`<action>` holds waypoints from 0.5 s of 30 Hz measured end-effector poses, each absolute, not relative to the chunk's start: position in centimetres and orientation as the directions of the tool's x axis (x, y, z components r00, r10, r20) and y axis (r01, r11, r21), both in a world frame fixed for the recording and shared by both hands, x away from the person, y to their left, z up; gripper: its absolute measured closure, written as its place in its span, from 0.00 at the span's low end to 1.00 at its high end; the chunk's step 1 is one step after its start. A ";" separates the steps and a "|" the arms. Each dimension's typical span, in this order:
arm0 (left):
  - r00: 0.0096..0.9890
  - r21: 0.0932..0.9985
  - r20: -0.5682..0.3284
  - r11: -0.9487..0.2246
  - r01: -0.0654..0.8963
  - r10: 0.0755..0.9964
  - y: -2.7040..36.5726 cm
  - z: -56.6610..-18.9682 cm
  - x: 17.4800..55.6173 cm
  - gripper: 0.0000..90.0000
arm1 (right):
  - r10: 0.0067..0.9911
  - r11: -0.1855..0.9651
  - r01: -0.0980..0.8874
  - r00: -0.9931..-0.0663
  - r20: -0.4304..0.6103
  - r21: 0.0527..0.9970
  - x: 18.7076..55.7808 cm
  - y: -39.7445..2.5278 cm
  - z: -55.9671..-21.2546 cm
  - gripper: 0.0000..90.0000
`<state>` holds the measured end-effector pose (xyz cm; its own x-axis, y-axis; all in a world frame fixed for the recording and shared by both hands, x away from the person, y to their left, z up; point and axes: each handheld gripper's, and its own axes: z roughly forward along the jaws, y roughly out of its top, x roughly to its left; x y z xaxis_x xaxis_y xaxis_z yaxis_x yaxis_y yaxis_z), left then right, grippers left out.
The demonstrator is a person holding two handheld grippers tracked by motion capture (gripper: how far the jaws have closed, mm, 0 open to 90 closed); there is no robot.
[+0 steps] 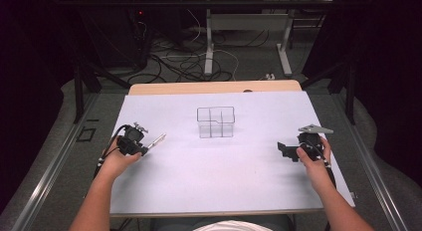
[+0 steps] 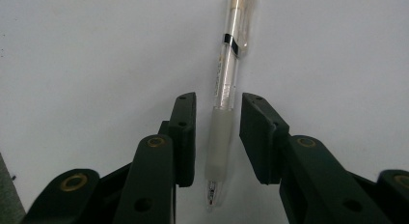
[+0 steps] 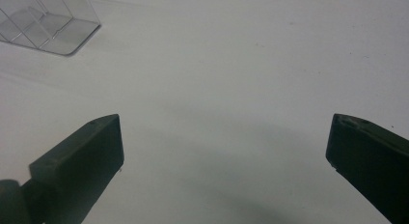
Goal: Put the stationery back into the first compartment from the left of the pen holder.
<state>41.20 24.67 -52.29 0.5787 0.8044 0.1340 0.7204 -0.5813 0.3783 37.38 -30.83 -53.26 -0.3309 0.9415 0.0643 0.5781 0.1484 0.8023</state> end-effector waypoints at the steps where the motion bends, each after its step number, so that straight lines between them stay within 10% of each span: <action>1: 0.581 0.369 0.135 -0.585 0.722 0.803 24.7 -52.3 41.2 0.76 | 0.941 0.149 0.578 -0.332 0.064 0.802 37.4 -30.8 -53.3 0.00; 15: 0.601 0.351 0.138 -0.607 0.713 0.787 24.6 -52.9 41.2 0.83 | 0.940 0.150 0.581 -0.333 0.066 0.800 37.4 -30.9 -53.3 0.00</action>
<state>41.17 24.57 -52.90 0.6015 0.7868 0.1382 0.7133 -0.6069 0.3506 37.40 -30.88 -53.32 -0.3334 0.9405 0.0661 0.5805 0.1496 0.8004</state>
